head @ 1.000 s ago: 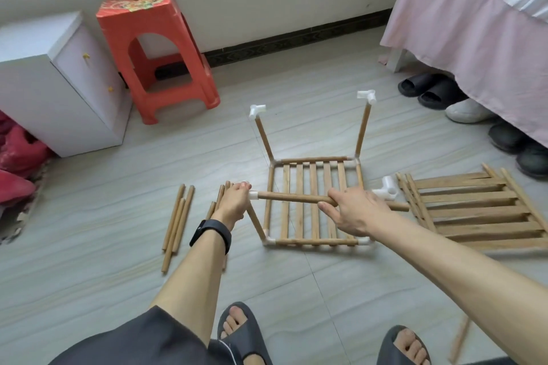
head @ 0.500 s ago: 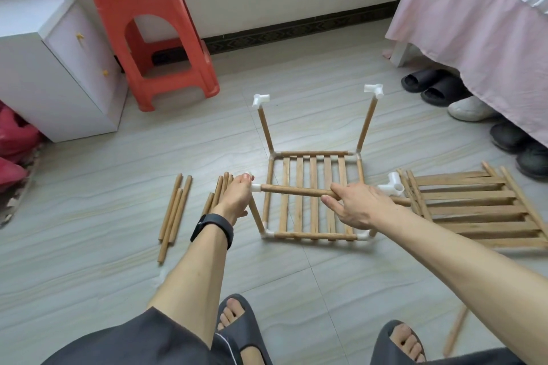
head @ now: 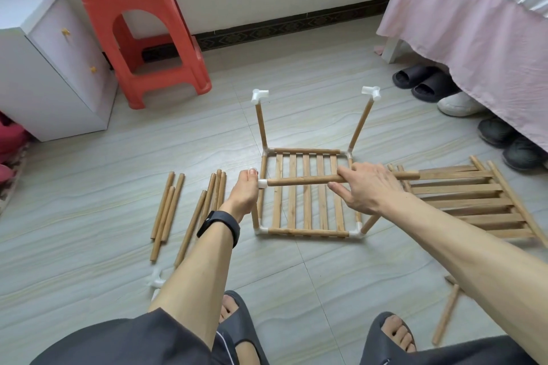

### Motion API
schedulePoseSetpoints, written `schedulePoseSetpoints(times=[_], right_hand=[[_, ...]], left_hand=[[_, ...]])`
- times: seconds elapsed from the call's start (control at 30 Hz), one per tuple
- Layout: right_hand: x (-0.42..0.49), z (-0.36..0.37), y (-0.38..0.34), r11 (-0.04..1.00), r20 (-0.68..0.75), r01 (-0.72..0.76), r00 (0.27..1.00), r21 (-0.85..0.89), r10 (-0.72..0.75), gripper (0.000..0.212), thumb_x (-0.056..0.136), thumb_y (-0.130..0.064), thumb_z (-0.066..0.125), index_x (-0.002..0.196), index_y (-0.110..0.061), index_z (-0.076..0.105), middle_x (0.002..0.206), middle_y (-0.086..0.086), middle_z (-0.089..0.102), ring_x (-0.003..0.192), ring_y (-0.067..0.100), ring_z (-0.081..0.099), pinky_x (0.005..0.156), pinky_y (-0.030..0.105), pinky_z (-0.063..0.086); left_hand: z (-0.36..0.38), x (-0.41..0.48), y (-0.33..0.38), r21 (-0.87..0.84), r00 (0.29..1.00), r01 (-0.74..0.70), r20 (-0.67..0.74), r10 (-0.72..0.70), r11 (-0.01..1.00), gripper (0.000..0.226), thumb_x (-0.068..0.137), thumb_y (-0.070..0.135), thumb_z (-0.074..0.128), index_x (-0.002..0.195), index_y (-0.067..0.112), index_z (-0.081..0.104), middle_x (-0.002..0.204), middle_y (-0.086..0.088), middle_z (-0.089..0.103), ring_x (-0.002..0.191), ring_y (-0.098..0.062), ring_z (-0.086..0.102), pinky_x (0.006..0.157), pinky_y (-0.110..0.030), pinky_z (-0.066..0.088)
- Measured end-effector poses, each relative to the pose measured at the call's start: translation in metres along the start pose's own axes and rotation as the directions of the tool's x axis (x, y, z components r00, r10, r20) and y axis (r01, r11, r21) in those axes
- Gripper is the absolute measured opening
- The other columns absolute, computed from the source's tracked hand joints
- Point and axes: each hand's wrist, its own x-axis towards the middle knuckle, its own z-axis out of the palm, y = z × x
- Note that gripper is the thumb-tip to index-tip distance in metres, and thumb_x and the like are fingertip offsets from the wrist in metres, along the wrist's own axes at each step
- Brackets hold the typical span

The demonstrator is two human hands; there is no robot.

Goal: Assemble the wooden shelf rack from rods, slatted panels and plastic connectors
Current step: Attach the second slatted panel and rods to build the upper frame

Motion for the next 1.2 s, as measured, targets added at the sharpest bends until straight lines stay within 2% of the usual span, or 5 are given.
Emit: schedulePoseSetpoints(times=[0.23, 0.43, 0.73, 1.0, 1.2], right_hand=[[0.007, -0.007, 0.005, 1.000, -0.078, 0.024, 0.997, -0.011, -0.025, 0.038, 0.099, -0.064, 0.036, 0.102, -0.029, 0.051, 0.088, -0.007, 0.043, 0.087, 0.016, 0.040, 0.084, 0.038, 0.037], [0.004, 0.004, 0.002, 0.991, 0.040, 0.037, 0.998, 0.130, -0.042, 0.035, 0.100, -0.064, 0.036, 0.099, -0.031, 0.047, 0.081, -0.009, 0.045, 0.080, 0.017, 0.052, 0.076, 0.035, 0.043], [-0.003, 0.011, 0.007, 0.989, -0.115, 0.145, 0.983, 0.034, -0.141, 0.036, 0.102, -0.059, 0.033, 0.109, -0.029, 0.052, 0.084, -0.005, 0.049, 0.074, 0.018, 0.050, 0.069, 0.032, 0.038], [-0.006, 0.013, -0.015, 0.995, -0.052, 0.085, 0.995, 0.044, -0.083, 0.033, 0.103, -0.057, 0.027, 0.108, -0.030, 0.044, 0.081, -0.007, 0.041, 0.076, 0.018, 0.044, 0.074, 0.036, 0.034], [-0.011, 0.009, -0.014, 0.995, -0.009, 0.050, 0.999, 0.082, -0.049, 0.032, 0.103, -0.060, 0.026, 0.102, -0.031, 0.040, 0.078, -0.008, 0.041, 0.076, 0.018, 0.048, 0.075, 0.036, 0.038]], left_hand=[[0.000, 0.002, -0.002, 0.017, 1.000, 0.012, 0.004, -0.013, 1.000, 0.043, 0.109, 0.047, 0.020, 0.129, 0.018, 0.044, 0.115, -0.004, 0.050, 0.097, -0.019, 0.050, 0.086, -0.042, 0.047], [-0.002, 0.004, 0.001, 0.027, 1.000, 0.019, -0.025, -0.018, 0.999, 0.046, 0.109, 0.044, 0.020, 0.132, 0.014, 0.046, 0.095, 0.007, 0.044, 0.082, -0.010, 0.046, 0.070, -0.033, 0.046], [-0.011, -0.005, 0.004, -0.030, 0.995, 0.052, 0.087, -0.049, 0.998, 0.044, 0.110, 0.045, 0.023, 0.141, 0.022, 0.044, 0.125, -0.001, 0.047, 0.118, -0.022, 0.046, 0.103, -0.054, 0.043], [-0.017, -0.007, -0.002, 0.007, 0.994, 0.032, 0.107, -0.033, 0.999, 0.048, 0.109, 0.049, 0.020, 0.143, 0.023, 0.041, 0.130, 0.003, 0.043, 0.117, -0.019, 0.043, 0.099, -0.050, 0.043], [0.001, -0.008, -0.002, 0.101, 0.998, -0.014, -0.057, 0.019, 0.995, 0.051, 0.109, 0.047, 0.018, 0.120, 0.009, 0.050, 0.100, -0.002, 0.050, 0.088, -0.017, 0.048, 0.085, -0.037, 0.042]])
